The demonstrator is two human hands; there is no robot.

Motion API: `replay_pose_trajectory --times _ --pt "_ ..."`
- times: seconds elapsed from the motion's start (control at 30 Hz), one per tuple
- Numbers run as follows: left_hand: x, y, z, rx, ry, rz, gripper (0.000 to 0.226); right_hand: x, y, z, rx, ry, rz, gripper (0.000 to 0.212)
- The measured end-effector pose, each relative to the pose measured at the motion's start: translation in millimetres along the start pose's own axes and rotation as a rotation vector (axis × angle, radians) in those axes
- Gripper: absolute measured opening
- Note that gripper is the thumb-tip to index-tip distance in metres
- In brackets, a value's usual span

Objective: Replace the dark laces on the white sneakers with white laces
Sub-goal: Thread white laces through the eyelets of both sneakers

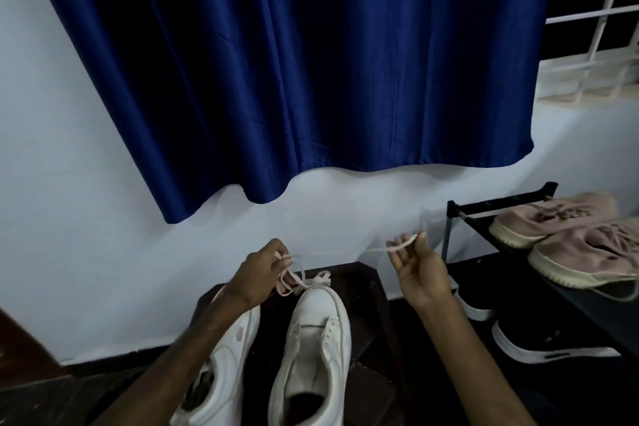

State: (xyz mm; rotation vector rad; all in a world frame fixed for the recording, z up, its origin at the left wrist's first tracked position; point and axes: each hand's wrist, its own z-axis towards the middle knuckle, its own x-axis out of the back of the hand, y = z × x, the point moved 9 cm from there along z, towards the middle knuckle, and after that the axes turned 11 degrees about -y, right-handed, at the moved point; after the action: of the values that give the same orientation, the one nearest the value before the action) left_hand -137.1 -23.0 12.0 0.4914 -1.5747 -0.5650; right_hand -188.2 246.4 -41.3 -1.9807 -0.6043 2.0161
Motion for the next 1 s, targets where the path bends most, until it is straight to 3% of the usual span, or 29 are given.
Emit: replay_pose_trajectory --times 0.07,0.13,0.3,0.4,0.47,0.53,0.63,0.73,1.0 --pt "-2.1 2.6 0.5 0.002 0.004 0.026 0.008 7.0 -0.7 -4.8 0.015 0.0 -0.026 0.024" --pt "2.6 3.4 0.6 0.019 0.004 0.242 0.008 10.8 -2.8 -5.4 0.054 0.005 -0.134 0.018" --pt "-12.9 1.7 -16.6 0.049 -0.133 0.584 0.026 -1.9 1.3 -17.6 0.038 -0.078 -0.645 0.007" --pt "-20.2 24.4 -35.7 -0.099 -0.048 0.362 0.018 -17.4 19.9 -34.1 -0.07 -0.246 -0.8 0.003" --pt "-32.9 37.5 -44.6 -0.171 -0.119 0.072 0.01 -22.2 33.1 -47.0 -0.135 -0.349 -0.854 0.009" --pt "-47.5 45.7 -49.8 -0.202 -0.198 -0.034 0.013 -24.7 41.8 -57.0 -0.151 -0.419 -0.983 0.013" --pt "-58.0 48.7 -51.1 -0.203 -0.209 -0.004 0.019 -24.0 46.2 -64.5 -0.118 -0.457 -1.241 0.015" --pt "-57.6 44.6 -46.8 -0.148 -0.157 -0.004 0.01 -30.0 49.5 -68.0 -0.063 -0.526 -1.446 0.014" --pt "-58.8 40.4 -48.8 -0.18 0.042 0.049 0.039 -38.6 59.1 -68.6 -0.04 -0.58 -1.505 0.01"
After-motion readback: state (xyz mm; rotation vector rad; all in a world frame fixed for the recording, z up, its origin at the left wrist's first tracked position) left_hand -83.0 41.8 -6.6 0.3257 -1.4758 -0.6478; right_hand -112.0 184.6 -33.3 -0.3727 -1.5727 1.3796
